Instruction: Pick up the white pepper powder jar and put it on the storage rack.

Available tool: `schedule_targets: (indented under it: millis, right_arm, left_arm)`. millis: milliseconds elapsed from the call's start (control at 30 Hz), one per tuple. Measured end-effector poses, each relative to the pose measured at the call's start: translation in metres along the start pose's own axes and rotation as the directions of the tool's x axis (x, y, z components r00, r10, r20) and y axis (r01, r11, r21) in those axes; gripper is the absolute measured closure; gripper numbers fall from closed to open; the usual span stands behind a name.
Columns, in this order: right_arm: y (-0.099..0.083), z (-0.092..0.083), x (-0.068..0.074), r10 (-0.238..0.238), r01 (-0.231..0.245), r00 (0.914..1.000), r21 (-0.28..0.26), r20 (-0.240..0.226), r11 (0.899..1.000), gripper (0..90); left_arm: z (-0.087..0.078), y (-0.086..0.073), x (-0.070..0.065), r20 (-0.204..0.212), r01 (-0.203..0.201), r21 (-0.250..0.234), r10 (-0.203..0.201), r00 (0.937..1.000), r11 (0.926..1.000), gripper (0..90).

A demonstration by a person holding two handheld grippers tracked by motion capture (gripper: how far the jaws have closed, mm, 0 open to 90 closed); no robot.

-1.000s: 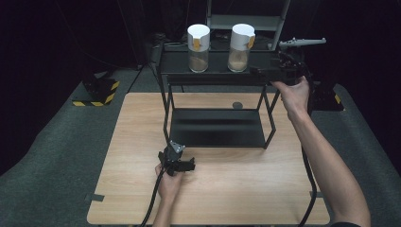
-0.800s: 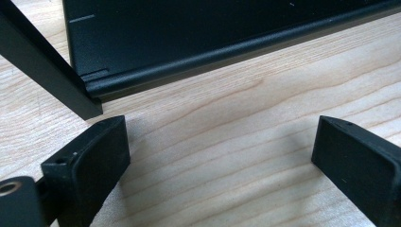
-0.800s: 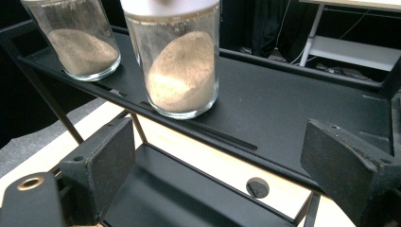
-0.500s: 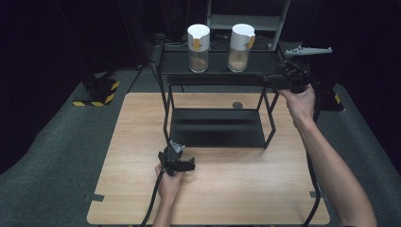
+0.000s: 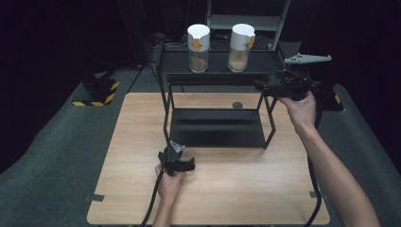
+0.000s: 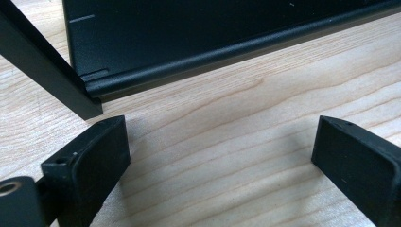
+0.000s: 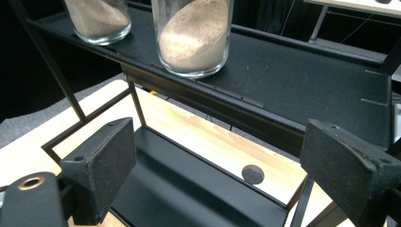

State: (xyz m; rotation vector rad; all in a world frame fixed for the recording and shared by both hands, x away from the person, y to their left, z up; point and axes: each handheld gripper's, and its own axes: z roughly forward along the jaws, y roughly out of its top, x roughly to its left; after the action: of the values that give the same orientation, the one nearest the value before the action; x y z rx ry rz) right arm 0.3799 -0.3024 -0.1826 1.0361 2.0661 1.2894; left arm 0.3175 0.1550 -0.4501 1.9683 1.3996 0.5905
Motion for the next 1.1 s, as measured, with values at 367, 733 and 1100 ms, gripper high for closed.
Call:
schedule_targets:
  millis: [367, 733, 1100]
  right_arm:
    - [-0.016, -0.004, -0.003, 0.011, -0.011, 0.9998, 0.001, -0.015, 1.000, 11.0]
    - [-0.034, -0.005, -0.004, 0.013, -0.012, 0.9996, 0.009, -0.026, 1.000, 11.1]
    - [-0.059, -0.003, -0.005, 0.018, -0.018, 0.9995, 0.017, -0.024, 1.000, 11.3]
  left_arm:
    - [0.000, 0.000, 0.000, 0.000, 0.002, -0.002, -0.002, 1.0000, 1.0000, 5.0]
    - [0.000, 0.000, 0.000, 0.000, 0.002, -0.002, -0.002, 1.0000, 1.0000, 5.0]
    - [0.000, 0.000, 0.000, 0.000, 0.001, -0.001, -0.001, 1.0000, 1.0000, 5.0]
